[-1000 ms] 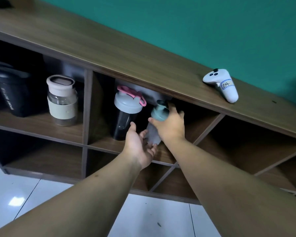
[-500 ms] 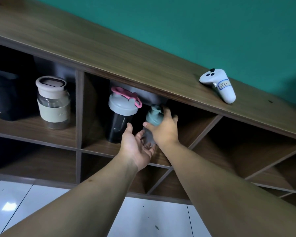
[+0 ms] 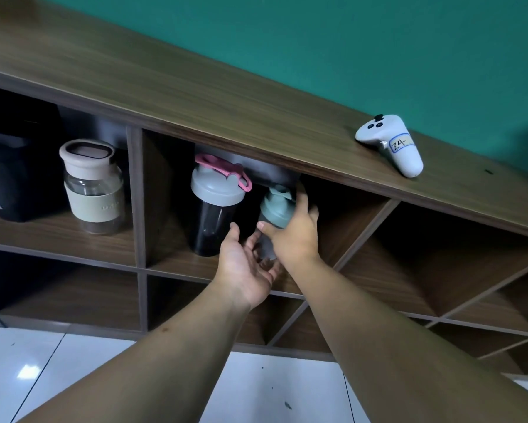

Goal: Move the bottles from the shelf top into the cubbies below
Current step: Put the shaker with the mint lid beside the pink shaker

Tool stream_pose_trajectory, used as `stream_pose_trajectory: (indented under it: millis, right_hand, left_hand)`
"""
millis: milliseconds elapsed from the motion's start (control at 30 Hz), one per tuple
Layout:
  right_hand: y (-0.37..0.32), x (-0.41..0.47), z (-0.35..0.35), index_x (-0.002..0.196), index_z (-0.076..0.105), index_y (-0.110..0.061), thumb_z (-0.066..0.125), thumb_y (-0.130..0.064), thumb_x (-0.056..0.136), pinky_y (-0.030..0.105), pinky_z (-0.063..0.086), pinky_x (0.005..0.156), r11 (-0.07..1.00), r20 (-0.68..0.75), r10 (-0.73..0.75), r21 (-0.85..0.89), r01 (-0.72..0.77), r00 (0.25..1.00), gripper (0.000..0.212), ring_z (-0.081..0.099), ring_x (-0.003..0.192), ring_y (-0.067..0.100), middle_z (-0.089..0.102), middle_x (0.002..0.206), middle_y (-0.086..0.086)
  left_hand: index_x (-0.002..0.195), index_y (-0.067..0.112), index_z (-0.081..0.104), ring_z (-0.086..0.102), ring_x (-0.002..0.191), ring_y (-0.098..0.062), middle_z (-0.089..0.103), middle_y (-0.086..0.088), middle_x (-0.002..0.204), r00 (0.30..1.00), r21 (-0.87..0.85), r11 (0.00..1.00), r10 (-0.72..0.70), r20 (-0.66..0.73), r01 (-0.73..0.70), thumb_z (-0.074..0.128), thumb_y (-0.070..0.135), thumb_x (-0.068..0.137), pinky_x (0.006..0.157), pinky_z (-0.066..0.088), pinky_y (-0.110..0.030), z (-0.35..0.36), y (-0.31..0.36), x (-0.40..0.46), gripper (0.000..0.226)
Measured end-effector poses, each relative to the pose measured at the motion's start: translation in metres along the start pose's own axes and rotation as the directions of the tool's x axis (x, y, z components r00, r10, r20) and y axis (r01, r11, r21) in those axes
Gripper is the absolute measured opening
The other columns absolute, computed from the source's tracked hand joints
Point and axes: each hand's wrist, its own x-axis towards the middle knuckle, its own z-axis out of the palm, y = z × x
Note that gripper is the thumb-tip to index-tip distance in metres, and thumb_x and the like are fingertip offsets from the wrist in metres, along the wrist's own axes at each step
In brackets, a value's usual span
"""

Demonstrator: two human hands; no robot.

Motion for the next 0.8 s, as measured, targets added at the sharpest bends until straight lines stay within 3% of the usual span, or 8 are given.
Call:
stream_pose_trajectory:
  millis: [100,300,400,467,567,667,733,800]
  right_hand:
    - [0.002,-0.006,0.0,0.157,0.017,-0.033,0.09,-0.024,0.072,0.045,0.041,0.112,0.999,-0.037,0.025,0.04,-0.023,0.999,0.113,0.044,0.139,0.036,0.031,0.157,0.013]
    - [0.015,-0.026,0.007,0.161,0.011,-0.024,0.09,-0.027,0.072,0.039,0.041,0.11,0.917,-0.058,0.268,0.322,-0.235,0.962,0.119,0.048,0.14,0.031,0.045,0.156,0.01]
    - [0.024,-0.035,0.011,0.159,0.024,-0.024,0.079,-0.015,0.082,0.026,0.049,0.091,0.85,0.05,0.326,0.421,-0.316,0.944,0.095,0.064,0.116,0.021,0.058,0.144,0.001]
    - [0.028,-0.039,0.017,0.152,0.038,-0.035,0.068,-0.001,0.081,0.034,0.059,0.086,0.839,0.109,0.29,0.449,-0.307,0.951,0.083,0.069,0.099,0.013,0.067,0.13,-0.006]
    - [0.03,-0.042,0.021,0.143,0.046,-0.042,0.06,0.002,0.074,0.049,0.058,0.096,0.832,0.125,0.268,0.471,-0.295,0.955,0.083,0.069,0.106,0.016,0.072,0.117,-0.009]
    - [0.03,-0.043,0.019,0.149,0.041,-0.042,0.058,0.007,0.079,0.043,0.053,0.104,0.82,0.146,0.261,0.489,-0.299,0.954,0.087,0.063,0.105,0.005,0.068,0.126,-0.01]
    - [0.031,-0.042,0.015,0.151,0.039,-0.041,0.058,0.009,0.082,0.038,0.05,0.106,0.821,0.159,0.259,0.484,-0.304,0.953,0.087,0.058,0.101,-0.003,0.066,0.128,-0.013]
    - [0.031,-0.04,0.014,0.151,0.038,-0.042,0.058,0.009,0.082,0.037,0.05,0.105,0.818,0.17,0.262,0.484,-0.312,0.95,0.088,0.058,0.103,-0.003,0.065,0.126,-0.015]
  left_hand:
    - [0.137,0.018,0.063,0.06,0.12,-0.031,0.064,-0.007,0.11,1.0,0.026,1.0,0.011,-0.025,-0.011,0.04,0.066,0.101,0.115,0.044,-0.053,-0.001,-0.001,0.0,0.064]
    - [0.154,0.026,0.05,0.063,0.107,-0.024,0.054,-0.01,0.156,0.998,0.148,0.988,0.044,-0.052,-0.036,0.037,0.065,0.102,0.119,0.039,-0.045,0.003,0.006,0.001,0.065]
    - [0.155,0.028,0.047,0.062,0.118,-0.025,0.051,-0.003,0.16,0.998,0.196,0.98,0.038,-0.052,-0.027,0.033,0.063,0.104,0.119,0.037,-0.042,0.007,0.01,0.002,0.063]
    - [0.157,0.026,0.045,0.055,0.137,-0.028,0.049,-0.003,0.162,0.999,0.217,0.976,0.022,-0.047,-0.011,0.032,0.06,0.106,0.119,0.035,-0.045,0.006,0.011,0.004,0.063]
    - [0.154,0.026,0.049,0.056,0.135,-0.027,0.051,-0.002,0.161,0.998,0.274,0.962,0.027,-0.055,-0.011,0.033,0.057,0.107,0.117,0.036,-0.047,0.007,0.01,0.003,0.059]
    - [0.152,0.024,0.051,0.058,0.127,-0.026,0.053,-0.002,0.159,0.996,0.294,0.955,0.048,-0.07,-0.026,0.033,0.055,0.108,0.095,0.046,-0.044,0.006,0.01,0.001,0.057]
    - [0.153,0.023,0.051,0.056,0.135,-0.025,0.052,-0.001,0.16,0.996,0.295,0.955,0.045,-0.074,-0.021,0.032,0.055,0.109,0.095,0.046,-0.043,0.003,0.008,0.002,0.057]
    - [0.153,0.024,0.051,0.062,0.124,-0.021,0.052,0.0,0.16,0.996,0.291,0.956,0.049,-0.074,-0.025,0.032,0.054,0.109,0.092,0.047,-0.042,0.002,0.007,0.002,0.057]
